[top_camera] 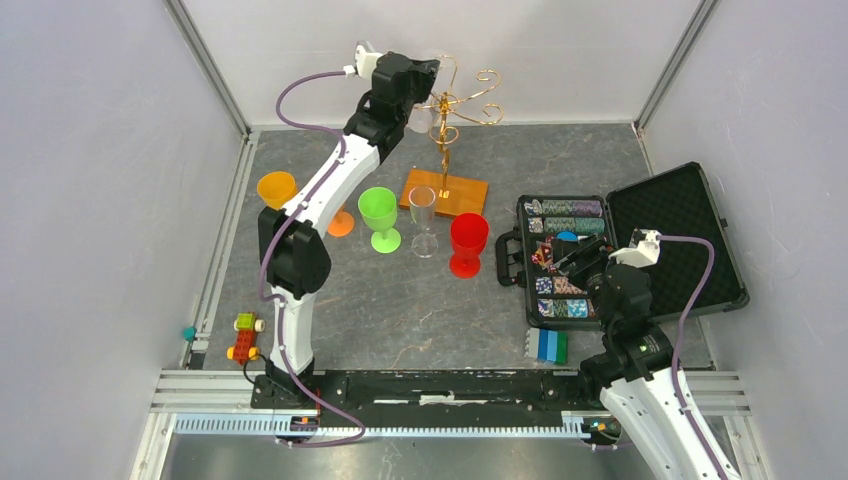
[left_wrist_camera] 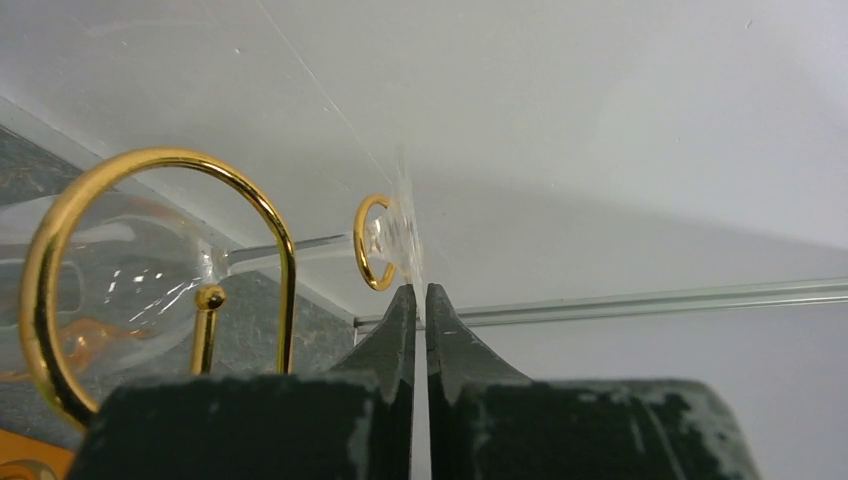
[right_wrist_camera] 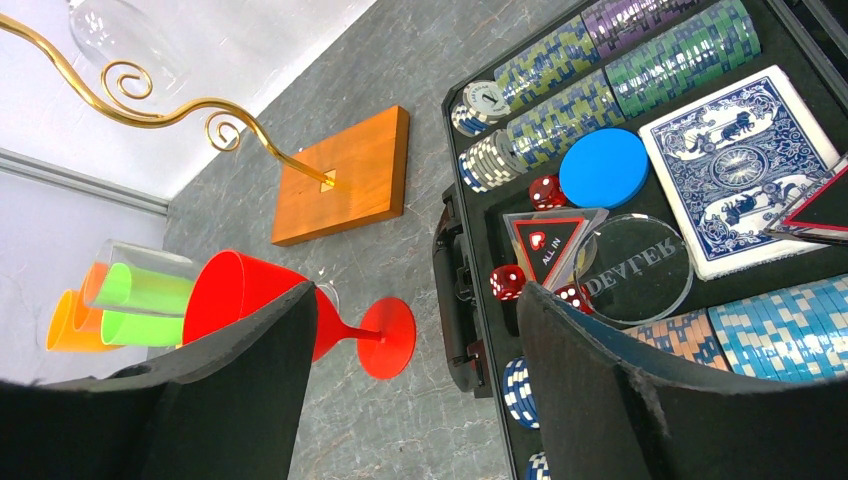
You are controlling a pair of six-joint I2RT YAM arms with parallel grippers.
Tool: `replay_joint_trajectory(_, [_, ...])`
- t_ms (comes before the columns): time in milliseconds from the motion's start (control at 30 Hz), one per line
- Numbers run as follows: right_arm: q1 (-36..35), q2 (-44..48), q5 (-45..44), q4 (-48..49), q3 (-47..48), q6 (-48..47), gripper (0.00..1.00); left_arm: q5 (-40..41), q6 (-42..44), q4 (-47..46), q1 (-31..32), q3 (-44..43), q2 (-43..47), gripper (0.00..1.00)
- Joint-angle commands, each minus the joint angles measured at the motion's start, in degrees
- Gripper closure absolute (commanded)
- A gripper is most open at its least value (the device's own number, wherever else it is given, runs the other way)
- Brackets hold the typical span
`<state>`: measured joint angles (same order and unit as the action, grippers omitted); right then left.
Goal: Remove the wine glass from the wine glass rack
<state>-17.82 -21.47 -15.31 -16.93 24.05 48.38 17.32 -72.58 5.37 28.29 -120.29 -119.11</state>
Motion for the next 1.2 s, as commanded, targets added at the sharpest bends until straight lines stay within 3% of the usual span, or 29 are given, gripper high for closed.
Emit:
replay_joint_trajectory(0, [0.2, 0.1, -0.9, 1.0, 0.4, 0.4, 0.22, -1.7, 0.9, -5.2, -0.2, 1.0, 2.8, 0.98])
replay_joint_trajectory(300, [0.2, 0.1, -0.8, 0.9, 0.3, 0.6, 0.23, -1.4, 0.2, -4.7, -0.4, 0.8, 1.8, 0.96])
replay_joint_trajectory(467, [0.2, 0.1, -0.9, 1.0, 0.5, 0.5, 0.23, 2.0, -1.1, -1.3, -0.5, -0.8, 0.7, 0.67])
replay_joint_trajectory(633, [0.2, -0.1, -1.0, 0.9, 0.6, 0.4, 0.23, 4.4, -1.4, 1.9, -0.6, -3.7, -0.7, 0.59])
replay_joint_trajectory(800, [0.2, -0.5, -1.1, 0.9, 0.7, 0.4, 0.22, 5.6, -1.9, 2.7, -0.7, -4.1, -1.4, 0.57])
replay_joint_trajectory(1167, [0.2, -0.4, -1.3, 0.9, 0.6, 0.3, 0.23, 3.4, -1.2, 2.9, -1.2, -6.4, -4.0, 0.65])
